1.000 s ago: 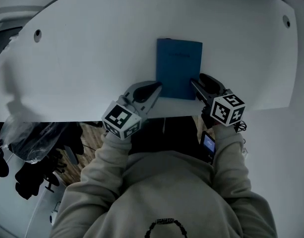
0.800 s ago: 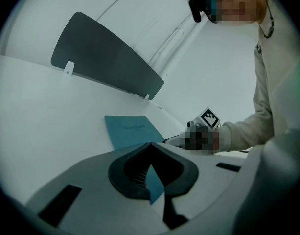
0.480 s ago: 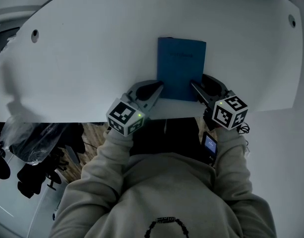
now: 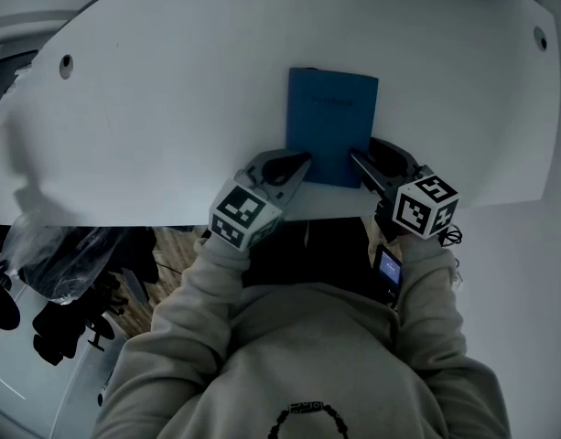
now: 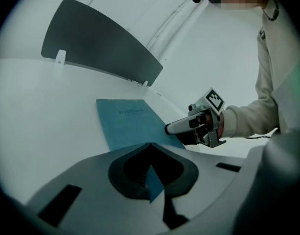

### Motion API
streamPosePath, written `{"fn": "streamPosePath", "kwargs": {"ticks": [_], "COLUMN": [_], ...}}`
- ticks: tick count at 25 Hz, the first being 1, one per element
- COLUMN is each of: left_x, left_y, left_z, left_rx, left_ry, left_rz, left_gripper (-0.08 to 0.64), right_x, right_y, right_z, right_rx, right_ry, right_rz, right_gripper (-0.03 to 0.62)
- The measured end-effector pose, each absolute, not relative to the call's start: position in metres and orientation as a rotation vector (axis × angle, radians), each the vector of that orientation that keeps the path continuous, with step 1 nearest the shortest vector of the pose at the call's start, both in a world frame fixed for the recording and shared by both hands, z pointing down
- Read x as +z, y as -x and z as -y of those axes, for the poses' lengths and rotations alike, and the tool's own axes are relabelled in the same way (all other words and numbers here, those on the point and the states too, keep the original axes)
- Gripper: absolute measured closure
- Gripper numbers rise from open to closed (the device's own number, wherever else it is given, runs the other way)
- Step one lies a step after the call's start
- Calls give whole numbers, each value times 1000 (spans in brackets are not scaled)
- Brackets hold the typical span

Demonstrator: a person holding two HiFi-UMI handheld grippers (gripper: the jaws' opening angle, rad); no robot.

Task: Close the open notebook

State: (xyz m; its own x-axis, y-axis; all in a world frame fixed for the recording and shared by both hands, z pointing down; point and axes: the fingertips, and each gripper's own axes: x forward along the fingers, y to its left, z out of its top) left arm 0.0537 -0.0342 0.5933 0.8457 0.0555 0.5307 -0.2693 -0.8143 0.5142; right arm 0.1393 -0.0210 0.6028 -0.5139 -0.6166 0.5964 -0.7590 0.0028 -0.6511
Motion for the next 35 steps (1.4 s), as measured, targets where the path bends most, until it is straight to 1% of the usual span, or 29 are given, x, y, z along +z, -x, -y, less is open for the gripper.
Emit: {"fn": "streamPosePath", "kwargs": {"ticks": [6, 13, 18, 30, 35], "left_x": [595, 593, 592, 580, 573], "left_y": [-52, -54, -53, -47, -34], "left_z": [34, 26, 23, 31, 36], "left_rx": [702, 684, 665, 453, 454], "left_ry": [-2387, -2375, -2362, -2263, -2296], "left_rz": [145, 108, 109, 153, 212], "left_gripper": [557, 557, 557, 557, 557], "right_x": [594, 564, 547, 509, 496], "right_y": [-140, -134, -119, -85, -68], "right_z": [22, 29, 37, 49, 55], "right_rx": [1528, 1511, 1498, 1448, 1432], "right_ry": [-1476, -1443, -1410, -1284, -1219], "right_rz": [2156, 2269, 2324, 2481, 2530], "right_gripper": [402, 403, 403, 403, 403]}}
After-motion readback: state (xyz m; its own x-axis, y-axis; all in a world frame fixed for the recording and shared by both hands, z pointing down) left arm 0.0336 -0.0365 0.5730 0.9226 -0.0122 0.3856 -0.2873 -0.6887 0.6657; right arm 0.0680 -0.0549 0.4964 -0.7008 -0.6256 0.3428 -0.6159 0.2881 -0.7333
